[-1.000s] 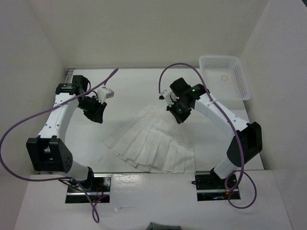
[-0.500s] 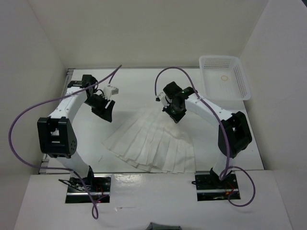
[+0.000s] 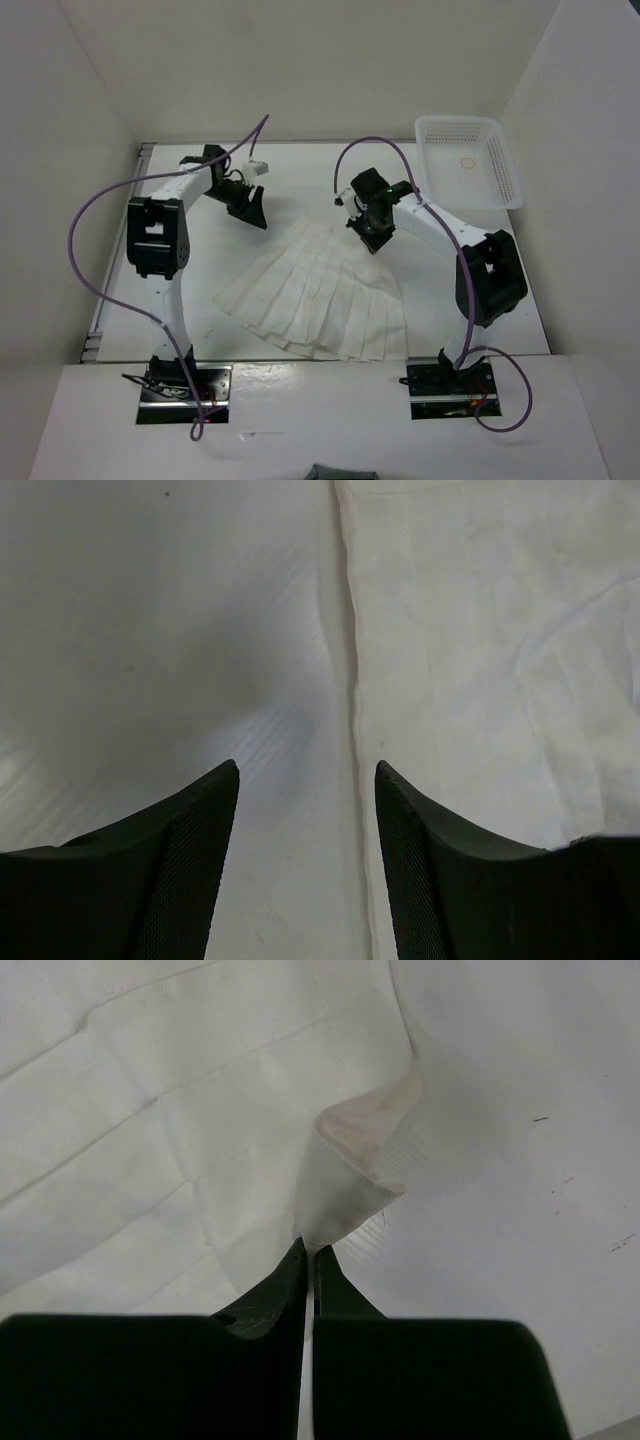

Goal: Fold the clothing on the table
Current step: Fold the skirt

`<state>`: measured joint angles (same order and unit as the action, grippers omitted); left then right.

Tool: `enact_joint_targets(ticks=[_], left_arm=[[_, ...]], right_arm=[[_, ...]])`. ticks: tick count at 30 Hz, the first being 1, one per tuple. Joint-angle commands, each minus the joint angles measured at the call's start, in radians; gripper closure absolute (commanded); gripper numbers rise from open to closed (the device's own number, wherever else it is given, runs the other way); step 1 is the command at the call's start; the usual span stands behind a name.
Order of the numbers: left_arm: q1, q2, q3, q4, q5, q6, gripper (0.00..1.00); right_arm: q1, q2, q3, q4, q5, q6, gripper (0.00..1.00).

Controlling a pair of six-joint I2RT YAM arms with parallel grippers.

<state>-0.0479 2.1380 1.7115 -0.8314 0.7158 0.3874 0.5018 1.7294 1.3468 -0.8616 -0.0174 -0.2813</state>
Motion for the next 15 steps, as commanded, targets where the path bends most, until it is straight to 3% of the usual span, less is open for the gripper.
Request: enact_joint_targets(ticks=[1, 15], left_arm=[[-0.064, 0.089, 0.081, 0.011, 0.106, -0.004, 0.36], [-0.155, 0.313, 0.391, 0.022, 0.070, -0.120, 0.36]], right_arm=[[-0.017, 0.004, -0.018, 0.044, -0.030, 0.011, 1.00], [-0.026, -0.033, -0.029, 0.053, -0.053, 0.021, 1.00]])
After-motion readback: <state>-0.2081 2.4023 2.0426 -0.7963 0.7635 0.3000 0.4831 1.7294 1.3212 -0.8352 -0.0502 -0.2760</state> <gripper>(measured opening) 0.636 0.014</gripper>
